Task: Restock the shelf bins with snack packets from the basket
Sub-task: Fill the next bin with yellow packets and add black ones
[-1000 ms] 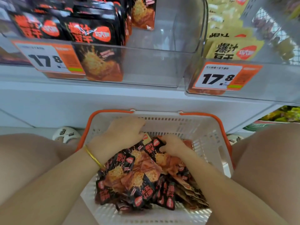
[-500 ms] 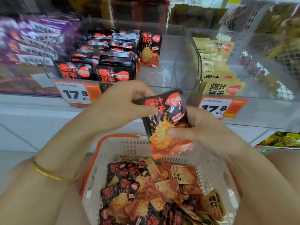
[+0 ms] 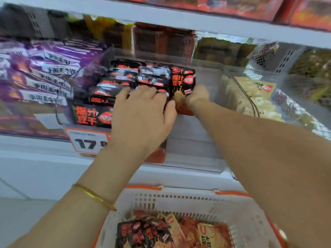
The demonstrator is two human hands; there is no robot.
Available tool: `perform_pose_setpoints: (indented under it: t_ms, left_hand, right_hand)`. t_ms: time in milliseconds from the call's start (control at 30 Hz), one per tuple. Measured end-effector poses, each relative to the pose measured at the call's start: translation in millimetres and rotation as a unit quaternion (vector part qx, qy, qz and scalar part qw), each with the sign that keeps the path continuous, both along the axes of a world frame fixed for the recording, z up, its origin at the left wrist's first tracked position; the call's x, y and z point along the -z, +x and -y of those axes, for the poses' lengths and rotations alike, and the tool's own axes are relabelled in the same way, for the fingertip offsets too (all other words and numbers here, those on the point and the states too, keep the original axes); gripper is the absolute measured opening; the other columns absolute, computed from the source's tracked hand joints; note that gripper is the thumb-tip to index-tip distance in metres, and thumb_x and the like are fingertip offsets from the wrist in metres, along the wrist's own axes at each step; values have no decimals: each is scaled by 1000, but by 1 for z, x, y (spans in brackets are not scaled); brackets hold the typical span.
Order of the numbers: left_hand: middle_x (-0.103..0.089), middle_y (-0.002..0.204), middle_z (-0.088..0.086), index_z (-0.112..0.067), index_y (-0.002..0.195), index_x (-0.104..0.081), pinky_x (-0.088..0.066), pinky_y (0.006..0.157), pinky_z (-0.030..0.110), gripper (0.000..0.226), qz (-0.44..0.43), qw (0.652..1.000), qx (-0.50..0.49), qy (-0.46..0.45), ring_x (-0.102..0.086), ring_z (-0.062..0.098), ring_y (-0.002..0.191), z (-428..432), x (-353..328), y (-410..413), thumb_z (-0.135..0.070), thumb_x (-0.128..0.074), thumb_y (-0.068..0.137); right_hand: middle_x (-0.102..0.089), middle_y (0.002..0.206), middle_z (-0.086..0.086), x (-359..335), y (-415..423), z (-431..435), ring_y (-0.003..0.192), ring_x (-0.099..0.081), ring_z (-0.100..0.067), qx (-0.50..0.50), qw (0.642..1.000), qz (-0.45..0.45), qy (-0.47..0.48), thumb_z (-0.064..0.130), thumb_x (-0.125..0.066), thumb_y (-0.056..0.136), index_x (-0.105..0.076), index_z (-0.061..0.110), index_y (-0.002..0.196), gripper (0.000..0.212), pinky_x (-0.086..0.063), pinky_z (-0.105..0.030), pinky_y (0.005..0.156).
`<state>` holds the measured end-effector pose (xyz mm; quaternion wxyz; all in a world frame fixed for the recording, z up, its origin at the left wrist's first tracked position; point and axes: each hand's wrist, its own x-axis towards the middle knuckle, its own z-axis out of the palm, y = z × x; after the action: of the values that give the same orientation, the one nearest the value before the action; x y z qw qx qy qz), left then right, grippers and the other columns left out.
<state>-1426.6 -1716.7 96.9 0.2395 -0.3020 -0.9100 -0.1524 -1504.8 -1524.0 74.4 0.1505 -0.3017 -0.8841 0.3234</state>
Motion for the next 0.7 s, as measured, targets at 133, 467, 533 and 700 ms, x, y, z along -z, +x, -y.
perform_pose_setpoints:
  t_ms: [133, 467, 533, 700]
  left_hand:
    - [-70, 97, 5, -15, 92, -70, -35, 95, 40, 55, -4, 1000, 0, 7, -62, 27, 96, -1, 3, 0, -40, -20, 93]
    - [-69, 87, 1, -15, 86, -68, -35, 87, 38, 56, -20, 1000, 4, 1, -61, 26, 85, -2, 8, -3, -38, -19, 96]
    - [-69, 88, 1, -15, 86, -68, -35, 88, 38, 56, -34, 999, 6, 13, -62, 26, 85, -2, 10, -4, -39, -19, 96]
    - [-68, 97, 1, -12, 90, -67, -35, 87, 40, 40, -142, 986, 31, 81, -60, 28, 90, -3, 8, 9, -34, -34, 96]
  right_hand:
    - [-64, 118, -11, 20, -26, -19, 111, -60, -28, 51, 997, -34, -45, 29, -72, 82, -61, 7, 112, 39, -47, -35, 89]
    - [-59, 121, -15, 34, -62, -34, 106, -59, -27, 58, 996, -29, -62, 23, -72, 82, -54, 2, 119, 46, -48, -38, 89]
    - [-61, 118, -16, 34, -63, -33, 96, -59, -22, 63, 995, -18, -69, 27, -73, 81, -57, 3, 116, 46, -50, -35, 83]
    - [-61, 116, -11, -11, -19, -14, 109, -60, -28, 51, 995, -32, -74, 28, -65, 88, -57, 2, 115, 38, -46, -31, 77]
